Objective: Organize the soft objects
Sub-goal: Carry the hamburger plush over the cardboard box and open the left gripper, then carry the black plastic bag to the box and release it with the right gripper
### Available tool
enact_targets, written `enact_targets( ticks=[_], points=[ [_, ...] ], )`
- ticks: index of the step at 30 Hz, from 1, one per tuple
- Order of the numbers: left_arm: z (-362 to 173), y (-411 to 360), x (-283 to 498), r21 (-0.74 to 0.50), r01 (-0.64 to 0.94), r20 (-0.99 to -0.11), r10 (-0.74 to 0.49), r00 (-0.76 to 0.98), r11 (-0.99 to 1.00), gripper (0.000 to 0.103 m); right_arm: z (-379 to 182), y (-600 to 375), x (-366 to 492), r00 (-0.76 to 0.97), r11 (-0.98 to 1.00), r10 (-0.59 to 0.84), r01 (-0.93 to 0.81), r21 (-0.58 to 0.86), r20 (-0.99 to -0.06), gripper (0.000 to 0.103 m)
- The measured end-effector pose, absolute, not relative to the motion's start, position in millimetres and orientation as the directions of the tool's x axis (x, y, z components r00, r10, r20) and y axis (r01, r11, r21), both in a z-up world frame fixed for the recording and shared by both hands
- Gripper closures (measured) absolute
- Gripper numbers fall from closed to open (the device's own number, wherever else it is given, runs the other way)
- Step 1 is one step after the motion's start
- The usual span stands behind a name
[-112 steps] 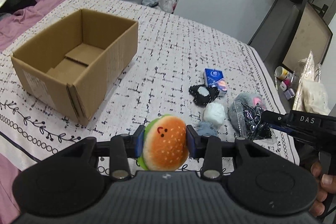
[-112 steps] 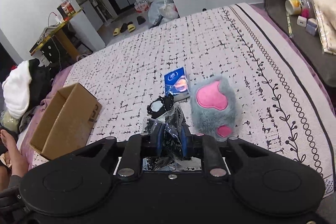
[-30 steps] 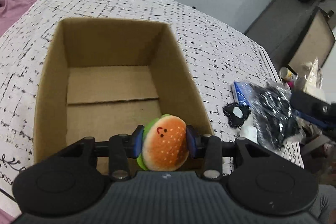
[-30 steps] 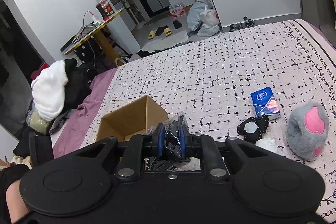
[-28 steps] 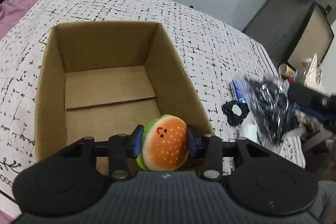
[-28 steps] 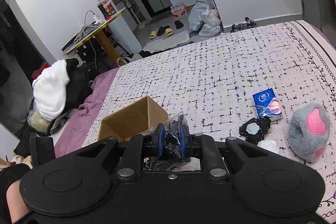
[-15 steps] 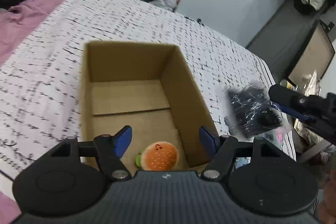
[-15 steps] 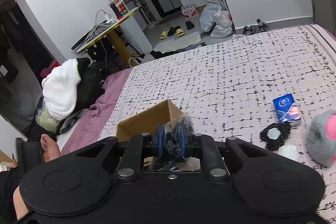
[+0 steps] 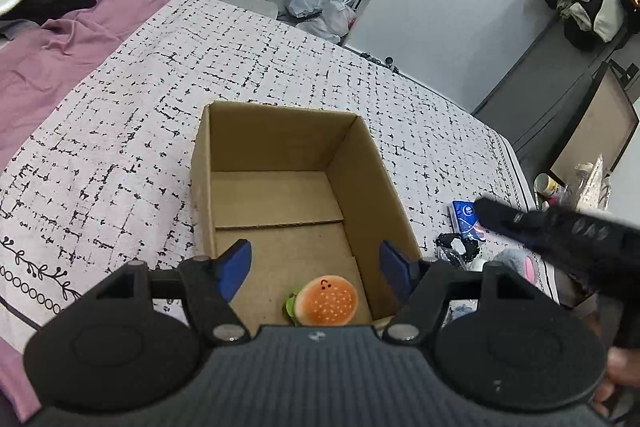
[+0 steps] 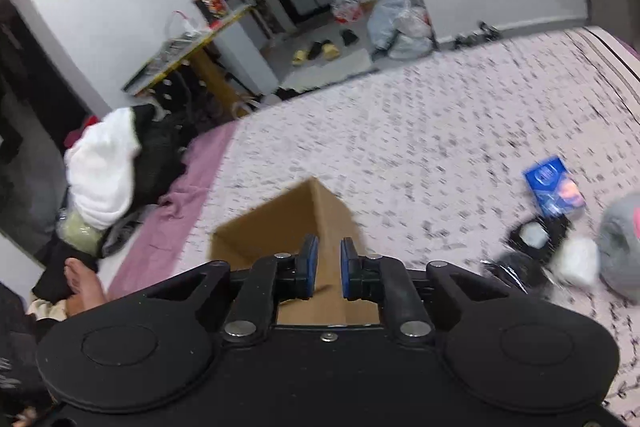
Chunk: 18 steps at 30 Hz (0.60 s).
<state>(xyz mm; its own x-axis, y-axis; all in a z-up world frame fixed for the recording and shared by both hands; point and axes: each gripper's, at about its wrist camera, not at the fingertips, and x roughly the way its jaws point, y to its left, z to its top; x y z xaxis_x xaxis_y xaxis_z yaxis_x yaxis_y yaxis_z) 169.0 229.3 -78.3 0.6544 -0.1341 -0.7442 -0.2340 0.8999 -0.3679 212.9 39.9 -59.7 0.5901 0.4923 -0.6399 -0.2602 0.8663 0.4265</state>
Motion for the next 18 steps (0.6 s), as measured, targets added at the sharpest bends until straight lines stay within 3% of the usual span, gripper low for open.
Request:
enact_targets(
  ticks=[4,6,12,18],
  points=[
    [-78,228,169,-0.359,-0.235,-0.746,-0.127,0.654,0.903,0.034,-76,25,215,0.582,0.892,0.442,-0.201,0.406,-0.683,0.067],
    [-79,228,169,-0.356,-0.236,-0.746,-0.123,0.655,0.904,0.034,-83,18,216,0.586,0.902,0.417,-0.176,0.393,-0.695,0.051],
    [-79,227,169,-0.337,-0.246,-0.751,-0.102,0.652,0.909,0.029,-101,4,226,0.587,0.938,0.329,-0.111,0.329,-0.740,0.031],
    [-79,228,169,-0.328,-0.251,-0.752,-0.091,0.653,0.911,0.027,-123,1,238,0.572,0.967,0.246,-0.084,0.242,-0.783,0.024]
  ],
)
